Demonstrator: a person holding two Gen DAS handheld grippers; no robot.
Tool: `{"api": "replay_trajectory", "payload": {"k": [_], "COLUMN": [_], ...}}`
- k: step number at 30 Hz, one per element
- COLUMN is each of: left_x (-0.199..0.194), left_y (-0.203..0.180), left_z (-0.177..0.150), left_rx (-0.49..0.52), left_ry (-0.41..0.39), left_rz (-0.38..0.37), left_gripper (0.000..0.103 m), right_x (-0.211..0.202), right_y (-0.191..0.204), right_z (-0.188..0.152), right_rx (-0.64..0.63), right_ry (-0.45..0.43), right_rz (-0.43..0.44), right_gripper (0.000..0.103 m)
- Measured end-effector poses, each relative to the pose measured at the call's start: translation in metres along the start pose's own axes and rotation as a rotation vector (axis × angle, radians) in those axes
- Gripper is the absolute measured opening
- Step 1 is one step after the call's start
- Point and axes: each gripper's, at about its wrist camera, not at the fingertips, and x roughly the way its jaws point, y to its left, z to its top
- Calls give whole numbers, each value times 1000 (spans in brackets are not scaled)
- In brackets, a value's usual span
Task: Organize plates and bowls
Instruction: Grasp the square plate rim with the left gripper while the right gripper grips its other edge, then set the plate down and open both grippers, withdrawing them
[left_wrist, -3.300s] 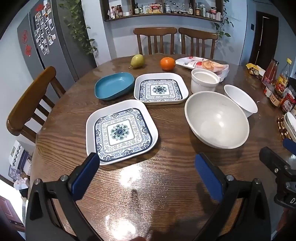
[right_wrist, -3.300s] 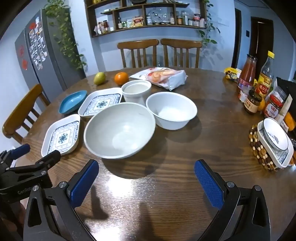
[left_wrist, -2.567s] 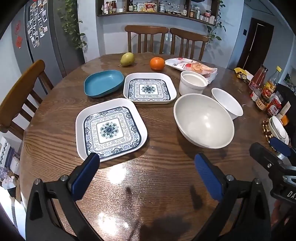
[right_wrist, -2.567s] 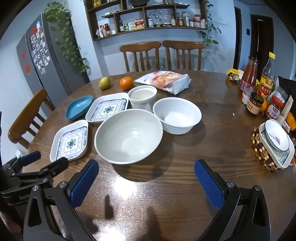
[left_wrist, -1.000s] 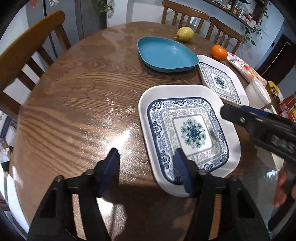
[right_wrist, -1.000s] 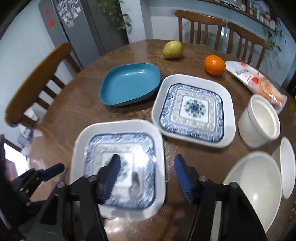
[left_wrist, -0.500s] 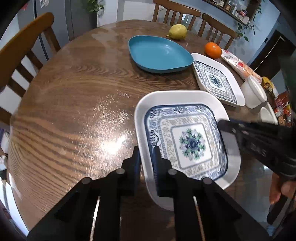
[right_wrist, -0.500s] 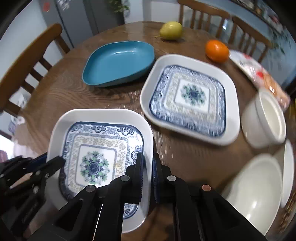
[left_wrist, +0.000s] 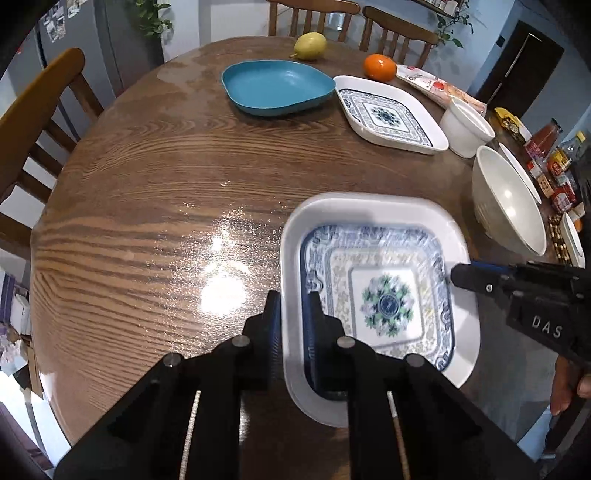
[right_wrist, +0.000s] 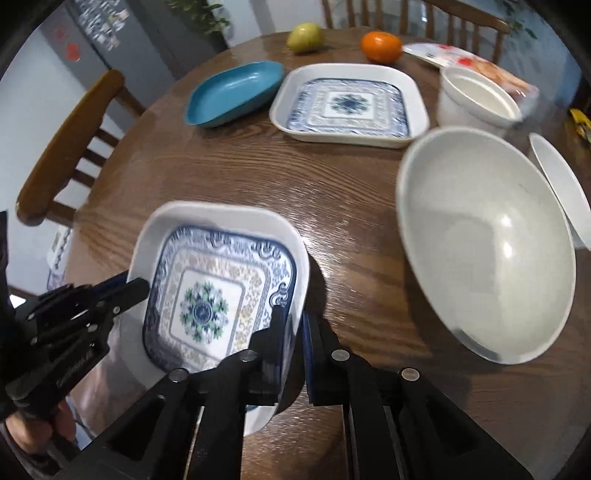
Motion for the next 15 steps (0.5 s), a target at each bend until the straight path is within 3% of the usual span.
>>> {"api": "replay_trajectory", "payload": {"k": [2,4,9,11,13,15], "left_x": [-2,-8,-33,-42,-48,-55], "left_y": [1,4,2,-3,-9,-18], "left_z": [0,0,2,4,8,11], "left_rx": [-20,-39,-68,-72,-68,-55], "left_ry": [-7,-21,-95,-111,-124,-136], "left_rz": [13,21,64,61,48,51], "left_gripper": [18,30,73,82,83,83], "right_x": [-3,-11,-39,-53,-67,-77], "right_y": [0,2,-1,-3,-3,-4], "right_z": [-4,-7,-12,-12,-9,-6], "right_rx": [-15,-19,-56,-72,-87,-91], "right_ry": [-18,-39,-108,-141,-177,-206], "right_rz": [-39,-22,-39,-38,-46,-53], "right_gripper": [11,12,22,31,46,49]}}
